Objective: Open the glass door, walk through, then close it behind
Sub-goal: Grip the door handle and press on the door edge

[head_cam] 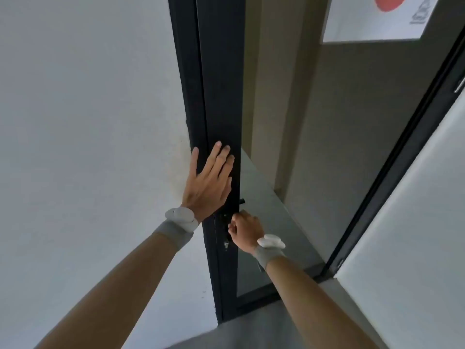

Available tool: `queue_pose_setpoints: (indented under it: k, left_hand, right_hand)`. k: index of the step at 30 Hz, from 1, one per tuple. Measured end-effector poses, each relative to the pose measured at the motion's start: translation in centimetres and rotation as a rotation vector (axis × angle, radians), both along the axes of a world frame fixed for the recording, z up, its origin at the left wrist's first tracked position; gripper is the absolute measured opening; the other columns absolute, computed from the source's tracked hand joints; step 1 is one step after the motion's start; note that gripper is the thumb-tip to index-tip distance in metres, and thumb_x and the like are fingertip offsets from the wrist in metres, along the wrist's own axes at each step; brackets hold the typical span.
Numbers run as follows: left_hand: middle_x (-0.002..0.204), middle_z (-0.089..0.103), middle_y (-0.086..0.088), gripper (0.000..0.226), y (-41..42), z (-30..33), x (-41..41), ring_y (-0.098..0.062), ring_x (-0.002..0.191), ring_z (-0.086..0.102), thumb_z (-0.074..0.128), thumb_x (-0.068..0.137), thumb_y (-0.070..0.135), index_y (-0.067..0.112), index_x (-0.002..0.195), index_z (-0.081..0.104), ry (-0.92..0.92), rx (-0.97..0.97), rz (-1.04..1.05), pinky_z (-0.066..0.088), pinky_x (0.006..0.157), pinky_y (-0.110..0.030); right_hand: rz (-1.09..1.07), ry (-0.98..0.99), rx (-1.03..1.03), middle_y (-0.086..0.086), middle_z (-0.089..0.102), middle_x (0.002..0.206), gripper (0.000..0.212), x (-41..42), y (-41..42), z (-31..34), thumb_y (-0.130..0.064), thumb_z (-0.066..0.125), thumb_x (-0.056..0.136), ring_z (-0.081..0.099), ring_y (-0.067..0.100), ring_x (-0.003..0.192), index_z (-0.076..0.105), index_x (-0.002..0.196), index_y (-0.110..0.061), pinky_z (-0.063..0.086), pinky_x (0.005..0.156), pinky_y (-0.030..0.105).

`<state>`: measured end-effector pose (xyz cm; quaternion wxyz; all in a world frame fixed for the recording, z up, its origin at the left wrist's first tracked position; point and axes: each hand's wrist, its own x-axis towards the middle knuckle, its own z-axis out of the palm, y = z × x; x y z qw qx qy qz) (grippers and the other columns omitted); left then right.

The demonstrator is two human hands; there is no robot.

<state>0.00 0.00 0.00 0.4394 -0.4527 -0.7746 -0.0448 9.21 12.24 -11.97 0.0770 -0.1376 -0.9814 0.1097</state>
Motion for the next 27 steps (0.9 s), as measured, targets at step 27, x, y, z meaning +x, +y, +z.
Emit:
queue_pose_setpoints:
  k: [27]
  left_hand:
    - [0.173, -0.008, -0.016, 0.067, 4.9, -5.8, -5.2, -0.035, 0.161, -0.004, 0.046, 0.107, 0.037, 0.006, 0.162, 0.024, 0.146, 0.177, -0.077, -0.003, 0.127, -0.059]
  right_hand:
    - [-0.248, 0.045, -0.119, 0.005, 0.073, 0.063, 0.077, -2.5, -0.1, -9.2, -0.069, 0.030, 0.087, 0.069, 0.028, 0.066, 0.074, 0.065, -0.010, 0.051, 0.064, 0.033]
